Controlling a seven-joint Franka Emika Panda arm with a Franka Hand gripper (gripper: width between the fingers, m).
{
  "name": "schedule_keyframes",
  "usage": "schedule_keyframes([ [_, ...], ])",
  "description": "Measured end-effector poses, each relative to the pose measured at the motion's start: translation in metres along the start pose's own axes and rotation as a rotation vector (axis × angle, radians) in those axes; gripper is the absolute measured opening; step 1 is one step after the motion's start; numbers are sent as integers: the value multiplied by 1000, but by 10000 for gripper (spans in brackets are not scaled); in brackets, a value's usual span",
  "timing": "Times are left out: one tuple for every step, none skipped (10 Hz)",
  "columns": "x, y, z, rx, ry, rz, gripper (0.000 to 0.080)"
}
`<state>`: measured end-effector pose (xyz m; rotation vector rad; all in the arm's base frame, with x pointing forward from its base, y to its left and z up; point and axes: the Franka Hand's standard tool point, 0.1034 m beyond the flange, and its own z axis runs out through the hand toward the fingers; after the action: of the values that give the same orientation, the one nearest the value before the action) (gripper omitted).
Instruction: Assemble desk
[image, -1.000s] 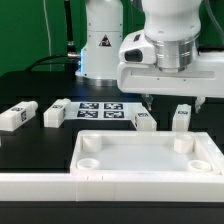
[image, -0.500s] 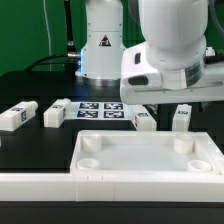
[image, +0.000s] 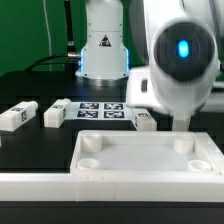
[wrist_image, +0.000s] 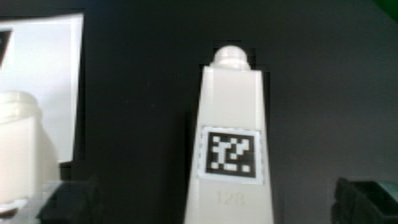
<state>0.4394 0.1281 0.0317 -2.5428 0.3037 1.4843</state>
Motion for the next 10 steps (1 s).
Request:
schedule_keyframes([
  [6, -1, 1, -1, -28, -2, 648],
  [7, -1, 4, -2, -34, -2, 648],
  [8, -3, 6, -5, -32, -3, 648],
  [9, -4, 7, -7, -31, -5, 648],
  [9, -5, 4, -6, -25, -7, 648],
  [10, -7, 0, -4, -17, -10, 648],
  [12, -7, -3, -2, -4, -11, 648],
  [15, -9, -4, -3, 12, -13, 648],
  [18, -11, -4, -2, 27, -18, 648],
  [18, -11, -3, -3, 28, -20, 527],
])
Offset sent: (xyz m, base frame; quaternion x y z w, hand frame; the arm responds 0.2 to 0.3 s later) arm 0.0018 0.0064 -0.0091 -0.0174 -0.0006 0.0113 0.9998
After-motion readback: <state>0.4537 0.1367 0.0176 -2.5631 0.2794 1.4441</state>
